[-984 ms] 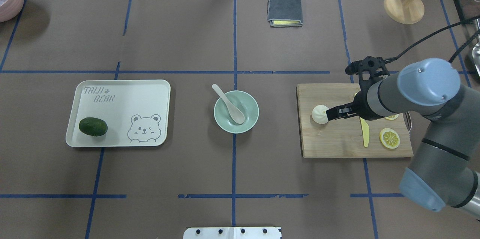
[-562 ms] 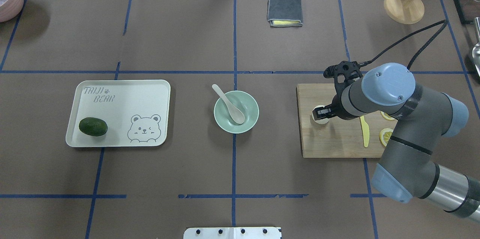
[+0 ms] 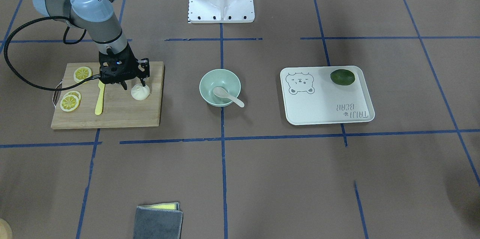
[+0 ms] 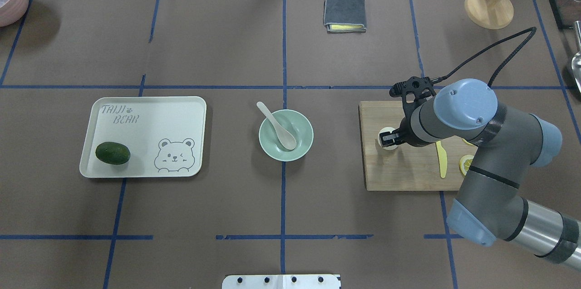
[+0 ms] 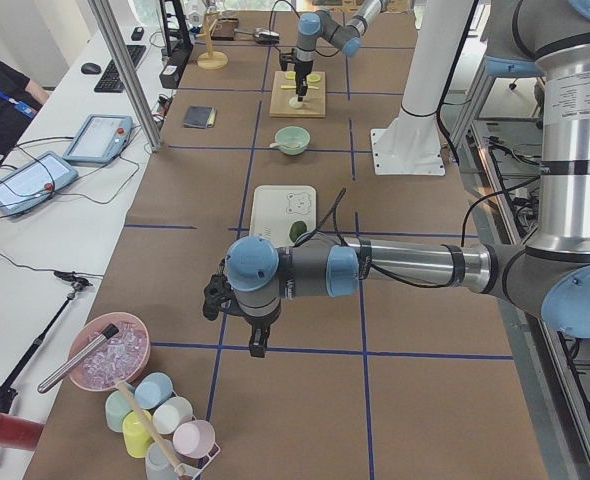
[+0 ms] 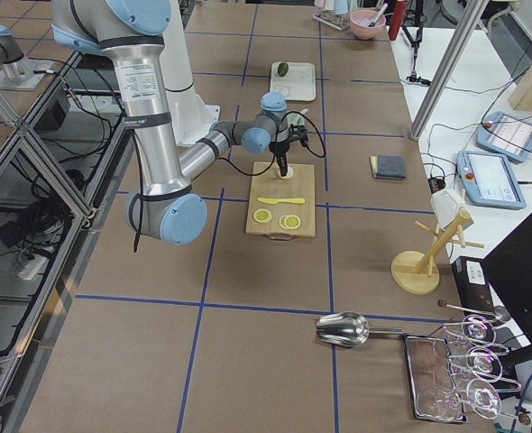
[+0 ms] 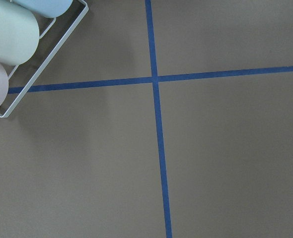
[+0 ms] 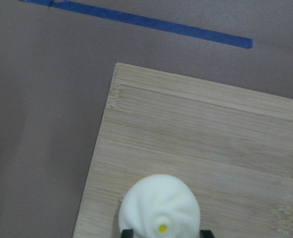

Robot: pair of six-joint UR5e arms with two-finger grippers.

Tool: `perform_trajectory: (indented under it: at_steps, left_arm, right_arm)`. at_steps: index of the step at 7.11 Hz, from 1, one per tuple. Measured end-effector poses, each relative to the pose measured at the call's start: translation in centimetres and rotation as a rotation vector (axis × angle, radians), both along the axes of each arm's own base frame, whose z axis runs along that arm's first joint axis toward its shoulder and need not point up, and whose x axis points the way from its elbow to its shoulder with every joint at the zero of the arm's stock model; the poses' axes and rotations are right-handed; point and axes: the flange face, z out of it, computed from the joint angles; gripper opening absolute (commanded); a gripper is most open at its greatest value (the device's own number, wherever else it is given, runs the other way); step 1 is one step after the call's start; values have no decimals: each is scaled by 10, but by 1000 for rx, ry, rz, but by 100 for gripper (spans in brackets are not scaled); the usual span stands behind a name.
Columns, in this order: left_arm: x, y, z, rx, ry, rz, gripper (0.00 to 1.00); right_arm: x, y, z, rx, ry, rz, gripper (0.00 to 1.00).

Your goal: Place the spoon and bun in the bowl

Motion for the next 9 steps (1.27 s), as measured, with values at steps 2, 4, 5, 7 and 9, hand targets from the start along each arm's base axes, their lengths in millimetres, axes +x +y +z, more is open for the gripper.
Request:
perform_trajectory:
  at_steps: [2,4,5,7,9]
  left_arm:
    - [0,0,0,0,0,0,100]
    - [0,0,-1,2,0,0,100]
    - [0,0,-1,3,0,0,100]
    - [0,-1,-2,4,1,0,100]
    - [0,-1,-2,5,1,0,100]
  right_arm:
    - [-4,0,-5,4,-6,-4,47]
    - [-8,-1,0,1,5,-3,33]
    - [-9,-2,2,3,10,0,0]
    - [-10,-2,0,8,10,3,0]
    - [-16,-4,-22,17,-20,16,0]
